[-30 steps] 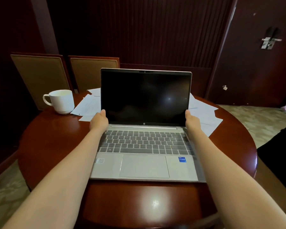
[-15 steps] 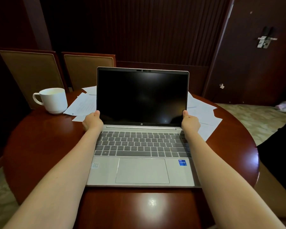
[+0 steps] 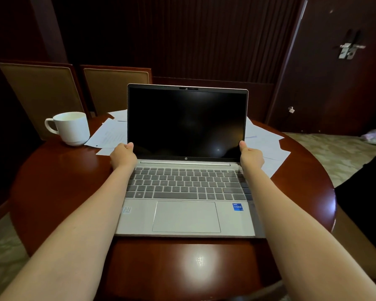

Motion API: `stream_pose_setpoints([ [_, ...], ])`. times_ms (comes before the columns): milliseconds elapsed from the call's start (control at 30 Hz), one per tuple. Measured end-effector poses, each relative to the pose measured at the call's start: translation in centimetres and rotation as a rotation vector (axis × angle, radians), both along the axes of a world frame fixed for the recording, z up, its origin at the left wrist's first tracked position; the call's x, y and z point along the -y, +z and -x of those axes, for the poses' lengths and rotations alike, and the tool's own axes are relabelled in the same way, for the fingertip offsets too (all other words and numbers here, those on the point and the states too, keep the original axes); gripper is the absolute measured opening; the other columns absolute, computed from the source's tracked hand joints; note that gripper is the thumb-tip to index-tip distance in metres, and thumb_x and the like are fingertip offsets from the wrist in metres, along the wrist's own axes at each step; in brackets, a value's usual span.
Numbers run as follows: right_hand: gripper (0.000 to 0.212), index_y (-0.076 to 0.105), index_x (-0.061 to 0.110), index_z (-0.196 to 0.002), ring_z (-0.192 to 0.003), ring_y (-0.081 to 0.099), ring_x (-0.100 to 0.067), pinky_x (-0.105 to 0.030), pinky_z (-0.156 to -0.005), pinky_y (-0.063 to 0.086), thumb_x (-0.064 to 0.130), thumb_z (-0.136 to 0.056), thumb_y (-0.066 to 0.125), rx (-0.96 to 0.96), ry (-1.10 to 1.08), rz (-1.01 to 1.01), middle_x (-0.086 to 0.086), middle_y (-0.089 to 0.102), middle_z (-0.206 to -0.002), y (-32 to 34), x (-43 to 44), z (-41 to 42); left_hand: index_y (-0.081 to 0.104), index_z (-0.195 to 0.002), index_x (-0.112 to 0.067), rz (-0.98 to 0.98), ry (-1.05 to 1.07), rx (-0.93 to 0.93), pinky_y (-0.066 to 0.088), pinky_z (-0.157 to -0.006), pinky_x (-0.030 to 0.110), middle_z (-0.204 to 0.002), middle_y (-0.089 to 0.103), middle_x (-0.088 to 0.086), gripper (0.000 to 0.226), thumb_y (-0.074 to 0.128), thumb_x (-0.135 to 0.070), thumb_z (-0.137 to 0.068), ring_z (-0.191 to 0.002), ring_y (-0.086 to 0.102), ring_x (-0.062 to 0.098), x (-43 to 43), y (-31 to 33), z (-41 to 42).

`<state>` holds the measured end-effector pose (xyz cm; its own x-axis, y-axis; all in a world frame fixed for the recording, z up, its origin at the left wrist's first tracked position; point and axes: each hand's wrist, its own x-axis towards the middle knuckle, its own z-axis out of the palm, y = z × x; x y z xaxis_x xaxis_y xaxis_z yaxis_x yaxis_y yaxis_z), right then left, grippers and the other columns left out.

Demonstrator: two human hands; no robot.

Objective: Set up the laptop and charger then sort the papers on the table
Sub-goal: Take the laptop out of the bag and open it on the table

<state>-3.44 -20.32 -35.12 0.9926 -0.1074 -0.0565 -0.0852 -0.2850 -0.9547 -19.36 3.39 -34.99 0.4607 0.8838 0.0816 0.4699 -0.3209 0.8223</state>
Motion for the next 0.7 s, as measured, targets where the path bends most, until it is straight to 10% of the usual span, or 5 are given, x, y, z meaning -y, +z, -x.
stream_pose_setpoints([
  [100,0.04,0.062,-0.004,-0.105,-0.096,0.056,-0.029,-0.035,-0.087,0.046,0.033,-0.096,0.048,0.031,0.01,0.005,-0.017,0.059,-0.1,0.4,0.5,0.8,0.044,-0.126,0.001,-0.066,0.025,0.034,0.038,-0.098,0.043,-0.131,0.043,0.026,0.036,0.039,-0.023,-0.1,-0.121,0.043,0.041,0.8,0.1,0.5],
  [300,0.018,0.056,0.006,-0.08,-0.076,0.05,-0.024,-0.027,-0.069,0.045,0.012,-0.094,0.046,0.143,-0.01,0.068,-0.007,0.048,-0.071,0.7,1.7,1.8,0.049,-0.118,-0.002,-0.302,-0.091,0.077,0.041,-0.083,0.034,-0.121,0.05,0.021,0.026,0.043,-0.013,-0.096,-0.11,0.049,0.034,3.1,0.7,0.8],
  [700,0.025,0.067,-0.006,-0.1,-0.086,0.059,-0.032,-0.037,-0.085,0.052,0.009,-0.091,0.048,0.228,0.168,0.135,-0.025,0.065,-0.104,0.8,1.2,3.8,0.063,-0.097,-0.014,-0.3,-0.389,-0.011,0.04,-0.068,0.025,-0.088,0.055,-0.003,0.019,0.044,-0.013,-0.094,-0.078,0.051,0.012,9.4,0.3,-4.3],
])
